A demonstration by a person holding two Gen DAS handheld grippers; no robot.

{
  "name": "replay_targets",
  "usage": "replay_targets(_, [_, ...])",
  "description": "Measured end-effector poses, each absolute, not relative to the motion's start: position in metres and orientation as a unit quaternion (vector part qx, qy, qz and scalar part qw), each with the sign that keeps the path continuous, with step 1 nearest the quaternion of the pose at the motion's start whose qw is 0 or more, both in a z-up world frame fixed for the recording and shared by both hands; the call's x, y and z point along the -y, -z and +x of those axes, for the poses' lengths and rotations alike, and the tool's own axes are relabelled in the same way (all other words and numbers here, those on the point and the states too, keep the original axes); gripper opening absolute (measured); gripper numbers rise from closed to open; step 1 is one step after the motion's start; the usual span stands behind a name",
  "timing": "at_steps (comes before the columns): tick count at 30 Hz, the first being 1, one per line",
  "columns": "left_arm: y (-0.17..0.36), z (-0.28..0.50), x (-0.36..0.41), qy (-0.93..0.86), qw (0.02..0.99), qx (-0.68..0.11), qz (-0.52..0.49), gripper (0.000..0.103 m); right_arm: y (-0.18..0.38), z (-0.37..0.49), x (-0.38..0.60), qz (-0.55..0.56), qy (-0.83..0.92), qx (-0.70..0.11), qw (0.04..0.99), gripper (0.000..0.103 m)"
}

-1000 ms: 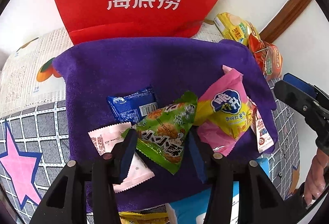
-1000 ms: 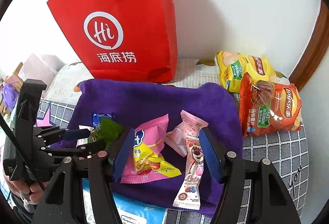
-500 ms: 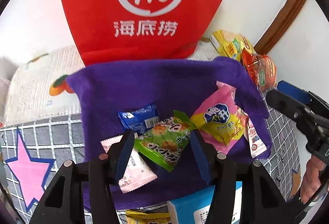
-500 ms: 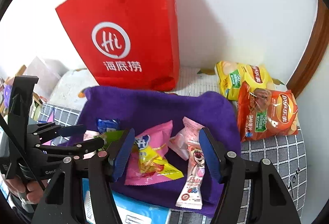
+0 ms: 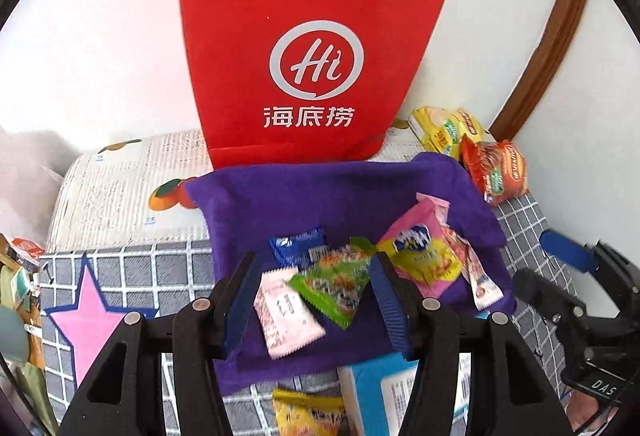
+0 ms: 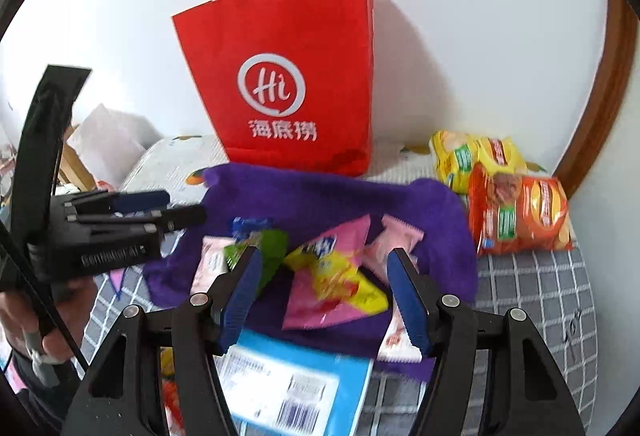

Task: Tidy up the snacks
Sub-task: 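Grasp the yellow snack bag with the left tool while the right grasps the red packet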

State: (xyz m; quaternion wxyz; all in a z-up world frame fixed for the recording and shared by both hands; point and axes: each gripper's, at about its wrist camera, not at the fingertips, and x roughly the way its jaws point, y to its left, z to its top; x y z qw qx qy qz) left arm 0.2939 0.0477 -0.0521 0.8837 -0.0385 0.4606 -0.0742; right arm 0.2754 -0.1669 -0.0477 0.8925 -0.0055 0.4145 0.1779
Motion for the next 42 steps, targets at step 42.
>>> replay_targets(42, [0.103, 0.164, -0.115, 0.074, 0.86, -0.499, -0.075, 0.054, 0.171, 0.161, 0.09, 0.088, -0.268, -0.477, 0.832, 0.033])
